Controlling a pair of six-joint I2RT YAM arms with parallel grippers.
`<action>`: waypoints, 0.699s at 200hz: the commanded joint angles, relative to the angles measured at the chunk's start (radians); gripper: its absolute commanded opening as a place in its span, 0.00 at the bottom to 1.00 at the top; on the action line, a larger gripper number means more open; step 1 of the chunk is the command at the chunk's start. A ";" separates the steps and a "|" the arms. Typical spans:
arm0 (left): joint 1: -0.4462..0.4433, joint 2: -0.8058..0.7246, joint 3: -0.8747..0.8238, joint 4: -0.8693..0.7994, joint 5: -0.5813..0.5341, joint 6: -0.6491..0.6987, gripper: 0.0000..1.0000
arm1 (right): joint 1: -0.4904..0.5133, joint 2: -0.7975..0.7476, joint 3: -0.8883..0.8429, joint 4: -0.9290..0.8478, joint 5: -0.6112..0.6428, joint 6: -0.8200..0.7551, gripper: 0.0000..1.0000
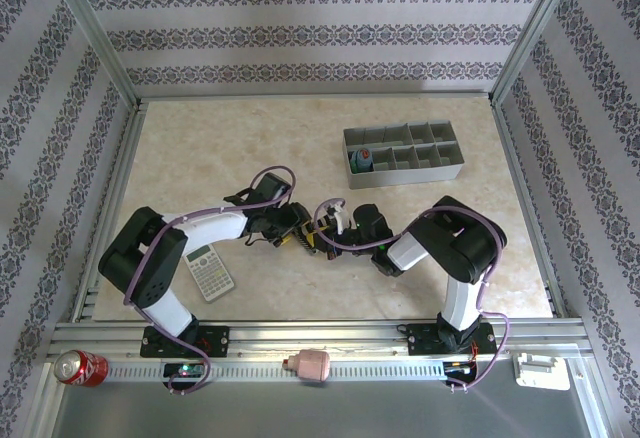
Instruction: Roll the socks
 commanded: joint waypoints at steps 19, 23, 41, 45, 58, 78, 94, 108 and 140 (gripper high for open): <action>-0.036 0.033 0.042 0.011 0.014 0.069 0.64 | -0.059 0.144 -0.101 -0.429 0.024 0.054 0.00; -0.035 0.033 0.044 0.009 0.014 0.071 0.64 | -0.063 0.144 -0.100 -0.429 0.022 0.057 0.00; -0.039 0.031 0.042 0.008 0.012 0.078 0.64 | -0.078 0.147 -0.099 -0.428 0.017 0.068 0.00; -0.040 0.028 0.040 0.007 0.010 0.079 0.64 | -0.082 0.148 -0.099 -0.429 0.019 0.070 0.00; -0.041 0.012 0.037 0.003 0.002 0.089 0.65 | -0.089 0.152 -0.100 -0.423 0.020 0.083 0.00; -0.040 0.027 0.061 -0.042 0.020 0.118 0.64 | -0.091 0.168 -0.103 -0.403 0.024 0.103 0.00; -0.040 0.067 0.074 -0.053 0.065 0.124 0.62 | -0.091 0.178 -0.103 -0.383 0.027 0.117 0.00; -0.042 0.101 0.078 -0.063 0.082 0.132 0.60 | -0.091 0.184 -0.138 -0.366 0.037 0.127 0.00; -0.046 0.182 0.119 -0.127 0.117 0.179 0.51 | -0.087 0.186 -0.155 -0.351 0.063 0.134 0.00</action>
